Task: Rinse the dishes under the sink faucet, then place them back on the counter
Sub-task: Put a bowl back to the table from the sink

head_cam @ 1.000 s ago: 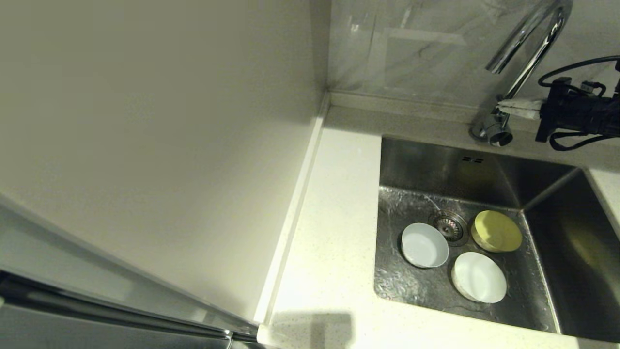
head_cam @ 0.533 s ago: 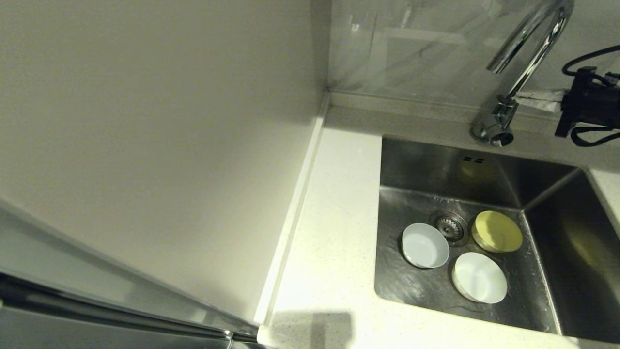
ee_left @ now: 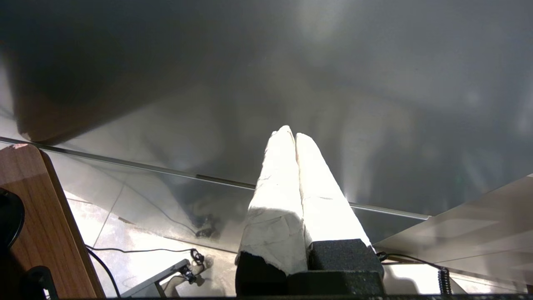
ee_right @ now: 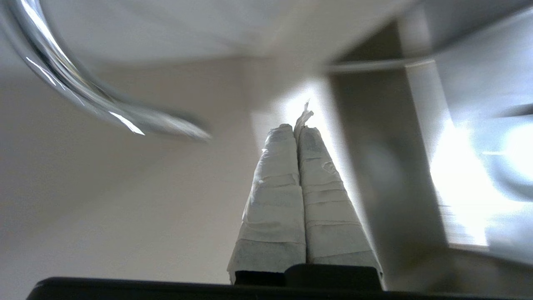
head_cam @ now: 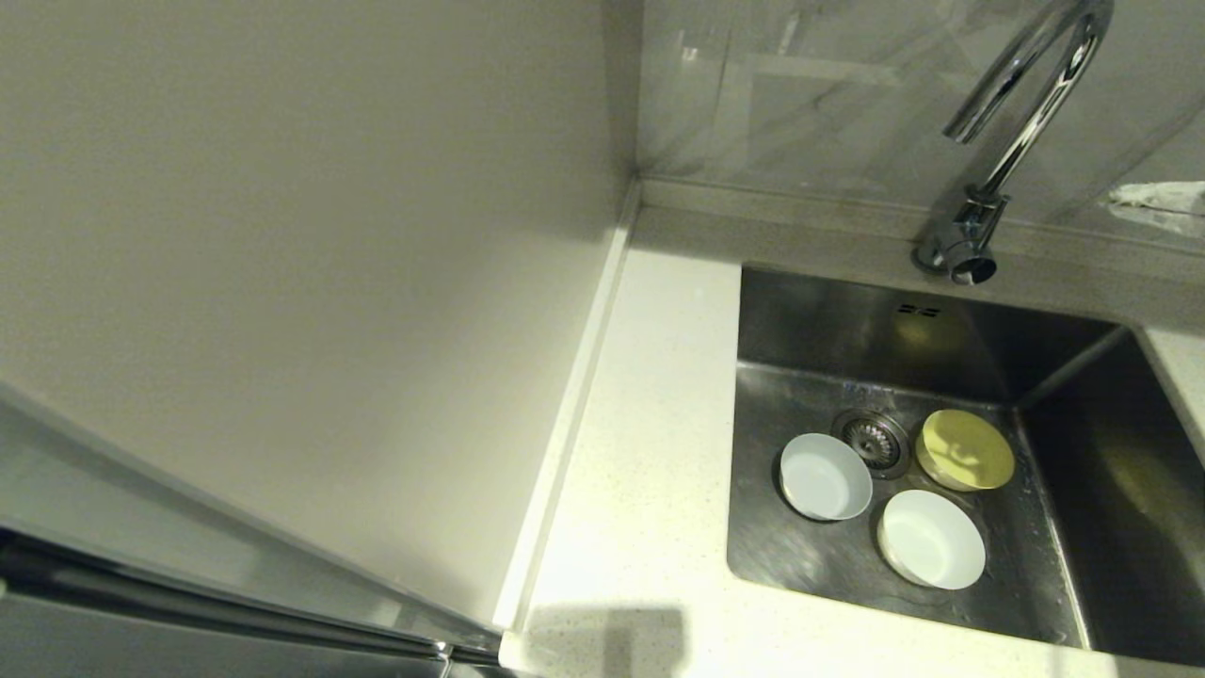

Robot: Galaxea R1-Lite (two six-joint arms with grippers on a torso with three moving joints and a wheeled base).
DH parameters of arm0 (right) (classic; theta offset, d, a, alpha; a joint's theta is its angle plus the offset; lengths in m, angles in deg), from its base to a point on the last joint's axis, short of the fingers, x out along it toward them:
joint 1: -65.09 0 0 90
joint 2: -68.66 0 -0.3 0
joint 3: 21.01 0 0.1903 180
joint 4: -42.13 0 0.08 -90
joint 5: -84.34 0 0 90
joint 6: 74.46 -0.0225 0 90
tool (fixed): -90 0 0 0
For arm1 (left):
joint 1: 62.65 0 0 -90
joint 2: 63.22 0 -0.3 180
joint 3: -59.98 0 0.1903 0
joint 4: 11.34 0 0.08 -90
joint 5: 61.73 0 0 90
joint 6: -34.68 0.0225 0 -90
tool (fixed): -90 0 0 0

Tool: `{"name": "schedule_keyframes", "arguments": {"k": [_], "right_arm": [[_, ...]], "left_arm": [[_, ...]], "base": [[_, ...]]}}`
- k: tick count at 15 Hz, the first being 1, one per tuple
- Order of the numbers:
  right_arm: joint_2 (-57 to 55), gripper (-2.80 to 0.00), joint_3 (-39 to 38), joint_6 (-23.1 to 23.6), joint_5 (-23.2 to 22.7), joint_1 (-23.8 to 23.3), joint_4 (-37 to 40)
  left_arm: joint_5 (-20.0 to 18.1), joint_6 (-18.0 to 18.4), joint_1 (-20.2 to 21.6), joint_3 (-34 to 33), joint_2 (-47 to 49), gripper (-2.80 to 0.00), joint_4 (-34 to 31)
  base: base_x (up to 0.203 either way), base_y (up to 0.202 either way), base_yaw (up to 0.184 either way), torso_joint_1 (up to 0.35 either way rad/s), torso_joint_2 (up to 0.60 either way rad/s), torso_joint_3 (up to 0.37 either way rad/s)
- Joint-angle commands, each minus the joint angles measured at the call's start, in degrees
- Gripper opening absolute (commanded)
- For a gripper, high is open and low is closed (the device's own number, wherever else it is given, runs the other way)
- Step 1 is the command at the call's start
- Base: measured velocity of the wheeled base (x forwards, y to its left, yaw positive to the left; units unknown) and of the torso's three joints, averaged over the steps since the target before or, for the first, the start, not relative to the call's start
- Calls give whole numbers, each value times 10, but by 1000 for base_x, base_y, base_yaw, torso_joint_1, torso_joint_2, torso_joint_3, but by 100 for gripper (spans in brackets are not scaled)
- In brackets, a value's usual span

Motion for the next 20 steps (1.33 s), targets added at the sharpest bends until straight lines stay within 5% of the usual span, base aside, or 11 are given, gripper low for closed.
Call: {"name": "schedule_keyframes", "arguments": {"k": [1,3,4,6,9,11,14,20], "right_arm": [[77,-280,-63,308,32,-24,98],[112,-280,-162,527,135,-39,177],[137,-280,-219,590,189,-44,200],[200,-280,-287,659,250,-42,226],[238,-280,-350,770,282,-12,186],[239,-280,-389,791,301,15,122],[223,-280,-406,842,416,61,79],[147,-280,-408,850,453,114,77]], "left_arm": [[0,0,0,-2,0,-280,0],[0,0,0,-2,0,-280,0],[0,0,0,-2,0,-280,0],[0,0,-1,-2,0,-280,0],[0,0,0,-2,0,-280,0],[0,0,0,-2,-1,-280,0],[0,0,0,-2,0,-280,0],[0,0,0,-2,0,-280,0]], "base": [[0,0,0,0,0,0],[0,0,0,0,0,0],[0,0,0,0,0,0],[0,0,0,0,0,0],[0,0,0,0,0,0],[0,0,0,0,0,0],[0,0,0,0,0,0],[0,0,0,0,0,0]]}}
